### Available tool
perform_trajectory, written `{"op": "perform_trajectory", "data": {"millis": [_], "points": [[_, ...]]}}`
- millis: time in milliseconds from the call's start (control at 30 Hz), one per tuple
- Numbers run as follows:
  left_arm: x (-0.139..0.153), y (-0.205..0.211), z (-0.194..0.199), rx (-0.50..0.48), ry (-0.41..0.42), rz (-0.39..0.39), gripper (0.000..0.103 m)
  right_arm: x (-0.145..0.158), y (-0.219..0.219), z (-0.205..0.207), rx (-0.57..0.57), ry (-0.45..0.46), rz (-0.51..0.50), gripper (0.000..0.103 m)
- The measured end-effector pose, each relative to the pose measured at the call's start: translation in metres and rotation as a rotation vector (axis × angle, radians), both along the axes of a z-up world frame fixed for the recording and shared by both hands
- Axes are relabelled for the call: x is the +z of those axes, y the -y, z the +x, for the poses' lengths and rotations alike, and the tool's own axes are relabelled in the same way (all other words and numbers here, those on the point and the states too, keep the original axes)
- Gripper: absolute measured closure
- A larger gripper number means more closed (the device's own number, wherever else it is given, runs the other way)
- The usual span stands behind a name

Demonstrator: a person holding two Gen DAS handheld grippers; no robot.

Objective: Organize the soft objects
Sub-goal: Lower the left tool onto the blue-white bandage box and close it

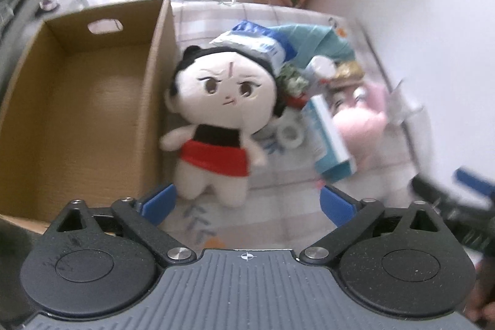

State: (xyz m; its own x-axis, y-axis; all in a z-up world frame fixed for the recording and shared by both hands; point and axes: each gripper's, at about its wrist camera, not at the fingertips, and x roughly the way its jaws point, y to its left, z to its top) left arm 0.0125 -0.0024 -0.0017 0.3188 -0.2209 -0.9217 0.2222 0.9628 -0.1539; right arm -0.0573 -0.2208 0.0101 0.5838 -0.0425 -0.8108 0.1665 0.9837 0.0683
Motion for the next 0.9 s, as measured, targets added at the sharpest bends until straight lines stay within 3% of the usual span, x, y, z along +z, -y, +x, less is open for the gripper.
{"op": "perform_trajectory", "data": {"millis": [133,267,333,400,500,567,600,800,900], "points": [[-0.004,0.01,0.022,0.047,-0.047,-0.075,0.01,-0.02,0.008,0.018,0.118,-0.005,0.051,0.005],[-0.014,0.031,0.049,0.08,-0.084,-0.153,0.025,-0.042,0.01,0.042,0.224,-0.007,0.088,0.016],[-0.022,0.045,0.062,0.08,-0.104,-0.19,0.03,-0.06,0.012,0.058,0.265,-0.02,0.099,0.032],[-0.033,0.058,0.073,0.081,-0.12,-0.21,0.043,-0.081,0.016,0.074,0.294,-0.041,0.123,0.037],[-0.051,0.074,0.085,0.073,-0.156,-0.205,0.046,-0.113,0.02,0.094,0.341,-0.089,0.136,0.045],[-0.062,0.081,0.091,0.08,-0.18,-0.205,0.049,-0.13,0.021,0.102,0.382,-0.138,0.152,0.059],[-0.066,0.083,0.092,0.088,-0.192,-0.208,0.049,-0.136,0.021,0.105,0.407,-0.159,0.163,0.074],[-0.085,0.085,0.09,0.15,-0.275,-0.249,0.048,-0.127,0.018,0.096,0.537,-0.174,0.097,0.077],[-0.091,0.086,0.084,0.176,-0.315,-0.261,0.047,-0.122,0.032,0.09,0.497,-0.209,0.231,0.077]]}}
